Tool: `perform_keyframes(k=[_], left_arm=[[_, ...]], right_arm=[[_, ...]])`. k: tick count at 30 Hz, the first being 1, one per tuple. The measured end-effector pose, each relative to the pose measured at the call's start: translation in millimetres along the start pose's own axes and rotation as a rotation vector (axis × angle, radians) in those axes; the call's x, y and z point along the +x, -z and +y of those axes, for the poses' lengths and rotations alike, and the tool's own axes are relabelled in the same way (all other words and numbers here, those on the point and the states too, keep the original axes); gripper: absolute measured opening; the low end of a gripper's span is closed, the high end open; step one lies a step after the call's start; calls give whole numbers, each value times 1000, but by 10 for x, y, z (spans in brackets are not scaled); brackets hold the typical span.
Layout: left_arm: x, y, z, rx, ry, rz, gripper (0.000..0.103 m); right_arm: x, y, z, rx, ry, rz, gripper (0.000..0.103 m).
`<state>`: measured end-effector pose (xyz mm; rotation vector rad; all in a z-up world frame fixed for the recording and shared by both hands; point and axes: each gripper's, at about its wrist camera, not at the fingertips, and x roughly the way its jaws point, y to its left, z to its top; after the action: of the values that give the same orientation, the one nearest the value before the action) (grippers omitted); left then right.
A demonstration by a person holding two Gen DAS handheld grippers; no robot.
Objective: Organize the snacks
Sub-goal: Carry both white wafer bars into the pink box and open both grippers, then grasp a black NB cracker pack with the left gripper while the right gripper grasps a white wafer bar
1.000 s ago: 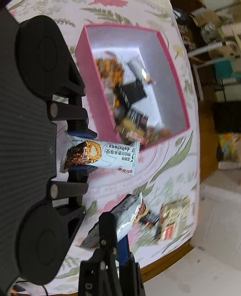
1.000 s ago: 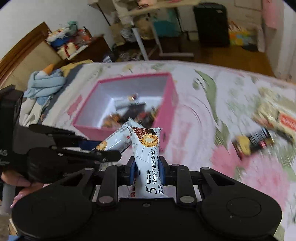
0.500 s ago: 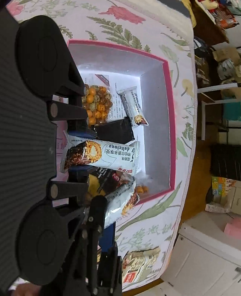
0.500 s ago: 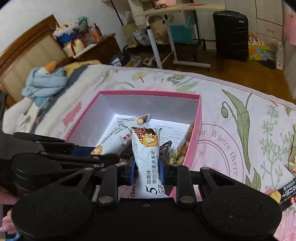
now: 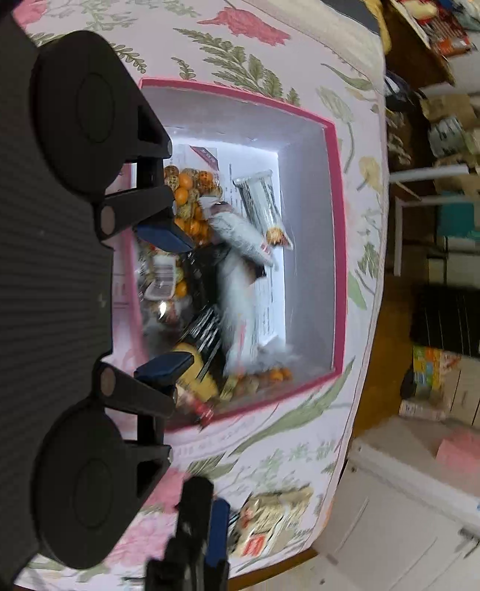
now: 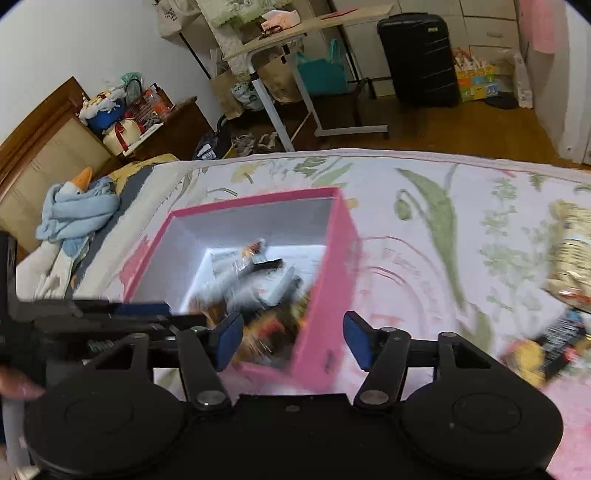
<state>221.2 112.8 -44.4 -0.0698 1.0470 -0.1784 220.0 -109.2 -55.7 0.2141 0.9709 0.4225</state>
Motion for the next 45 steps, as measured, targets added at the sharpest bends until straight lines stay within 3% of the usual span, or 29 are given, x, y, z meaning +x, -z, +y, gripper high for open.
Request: perform_keyframes(k=[3, 5, 11, 16, 24, 33, 39, 45], left_arm=[[-169, 38, -102, 50, 31, -15, 62], [-276, 53, -188, 88, 45, -26, 73], [-524, 140, -597, 235, 88, -98, 79], [-480, 234, -1028, 324, 165, -123, 85], [34, 299, -1723, 416, 288, -118, 85], [878, 357, -2325, 566, 344, -112, 85], [1339, 390, -2691, 651, 333, -105, 85], [1666, 340, -2957, 692, 296, -102, 85]], right_arm=[[-336, 148, -175, -12, 35, 3, 67], [-589, 271, -308, -15, 62, -6, 67], [-1212, 658, -707, -13, 132, -59, 67], [-1545, 989, -965, -59, 243, -107, 67], [-1682, 1509, -1507, -48, 379, -110, 67], [-1573, 1937, -2353, -12, 544, -155, 67], [-1483, 2022, -2953, 208, 531, -202, 67], [-1345, 2044, -3230, 335, 521, -228, 67]])
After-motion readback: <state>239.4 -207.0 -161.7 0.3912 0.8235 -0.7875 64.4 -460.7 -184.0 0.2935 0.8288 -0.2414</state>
